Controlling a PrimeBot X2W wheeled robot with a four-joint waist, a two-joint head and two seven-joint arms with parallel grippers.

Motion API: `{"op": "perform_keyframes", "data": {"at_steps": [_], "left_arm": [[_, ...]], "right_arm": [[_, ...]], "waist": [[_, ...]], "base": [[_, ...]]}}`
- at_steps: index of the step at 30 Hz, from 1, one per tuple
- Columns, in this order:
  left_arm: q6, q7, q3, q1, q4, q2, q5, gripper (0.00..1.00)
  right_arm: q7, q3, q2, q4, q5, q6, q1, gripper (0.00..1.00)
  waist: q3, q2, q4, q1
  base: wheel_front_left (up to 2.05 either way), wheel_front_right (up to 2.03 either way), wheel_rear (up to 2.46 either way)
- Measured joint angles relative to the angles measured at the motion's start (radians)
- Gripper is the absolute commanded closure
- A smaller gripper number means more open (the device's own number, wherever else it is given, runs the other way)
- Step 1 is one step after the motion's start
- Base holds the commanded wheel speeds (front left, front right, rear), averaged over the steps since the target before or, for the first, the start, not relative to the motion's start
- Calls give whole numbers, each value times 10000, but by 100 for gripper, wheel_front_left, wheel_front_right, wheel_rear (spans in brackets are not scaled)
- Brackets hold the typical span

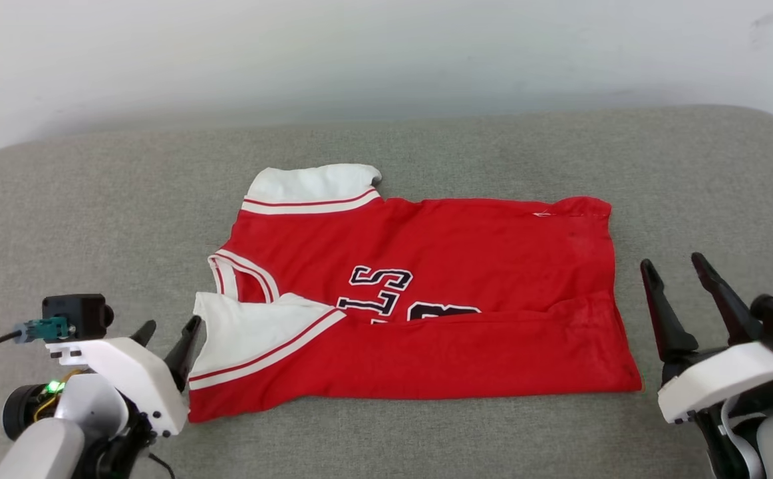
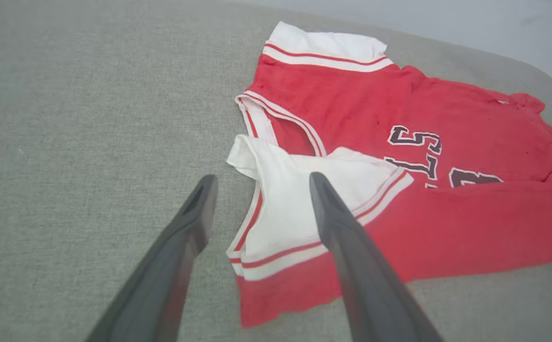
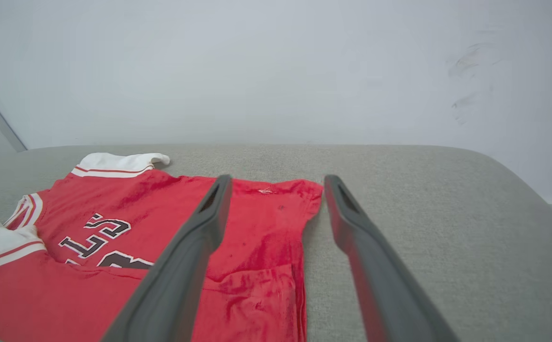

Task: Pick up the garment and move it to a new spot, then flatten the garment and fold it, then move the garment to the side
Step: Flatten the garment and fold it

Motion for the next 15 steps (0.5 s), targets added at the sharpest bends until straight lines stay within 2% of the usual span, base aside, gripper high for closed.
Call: {"op": "perform_keyframes", "data": {"at_steps": [8, 15], "left_arm": [[247, 2826, -155, 401, -765, 876, -1041, 0], [596, 3707, -119, 549, -265, 1014, -1540, 0]], "right_arm": [[359, -648, 686, -1741, -510, 0, 842, 0], [445, -662, 1012, -2345, -577, 0, 875, 0]], "waist": [[191, 0, -359, 0], [868, 0, -771, 0]], "base": [[0, 0, 0], [0, 0, 0]]}}
